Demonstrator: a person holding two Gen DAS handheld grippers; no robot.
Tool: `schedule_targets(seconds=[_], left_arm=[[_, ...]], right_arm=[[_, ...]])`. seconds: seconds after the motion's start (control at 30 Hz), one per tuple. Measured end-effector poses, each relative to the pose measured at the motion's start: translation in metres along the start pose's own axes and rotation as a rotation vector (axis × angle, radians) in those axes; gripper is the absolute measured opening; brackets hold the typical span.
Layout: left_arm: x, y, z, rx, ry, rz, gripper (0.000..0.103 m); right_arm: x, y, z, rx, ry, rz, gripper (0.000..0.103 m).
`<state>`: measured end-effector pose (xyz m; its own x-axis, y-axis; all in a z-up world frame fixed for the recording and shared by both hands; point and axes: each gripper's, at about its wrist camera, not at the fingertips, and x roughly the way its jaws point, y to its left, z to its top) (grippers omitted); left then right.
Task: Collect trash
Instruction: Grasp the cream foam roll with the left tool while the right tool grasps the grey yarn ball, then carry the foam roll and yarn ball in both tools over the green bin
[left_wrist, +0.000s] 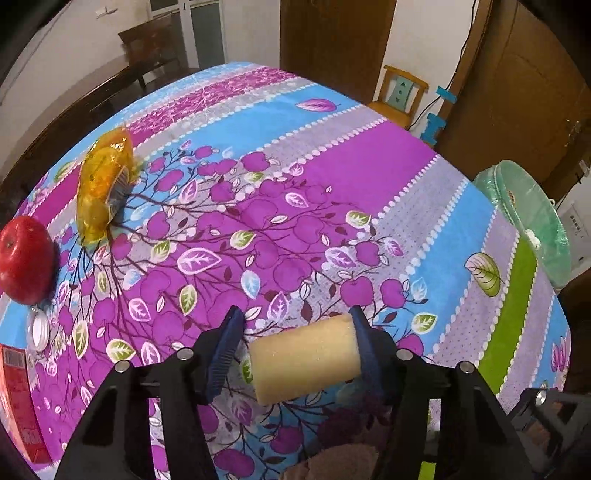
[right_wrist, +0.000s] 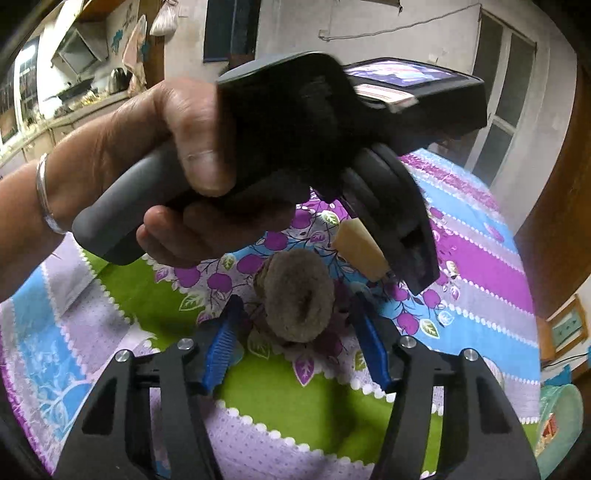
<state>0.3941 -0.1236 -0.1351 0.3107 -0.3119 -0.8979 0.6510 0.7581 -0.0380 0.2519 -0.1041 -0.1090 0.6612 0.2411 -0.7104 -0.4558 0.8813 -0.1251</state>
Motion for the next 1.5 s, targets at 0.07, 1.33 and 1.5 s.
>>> schedule_targets(seconds=[0.07, 1.33, 1.5], left_arm=[[0.001, 0.000, 0.000, 0.002, -0.008, -0.004, 0.055], [-0.121, -0.141, -0.105, -0.193, -0.445, 0.415, 0.042], [-0.125, -0.155, -0.094, -0.177, -0.468, 0.408, 0.041]], right_arm=[[0.003, 0.006, 0.001, -0.020, 0.004, -0.025, 0.047], [-0.173, -0.101, -0.093, 0.420, -0.358, -0.215, 0.024], [-0.192, -0.110, -0.100, 0.431, -0.393, -0.264, 0.024]])
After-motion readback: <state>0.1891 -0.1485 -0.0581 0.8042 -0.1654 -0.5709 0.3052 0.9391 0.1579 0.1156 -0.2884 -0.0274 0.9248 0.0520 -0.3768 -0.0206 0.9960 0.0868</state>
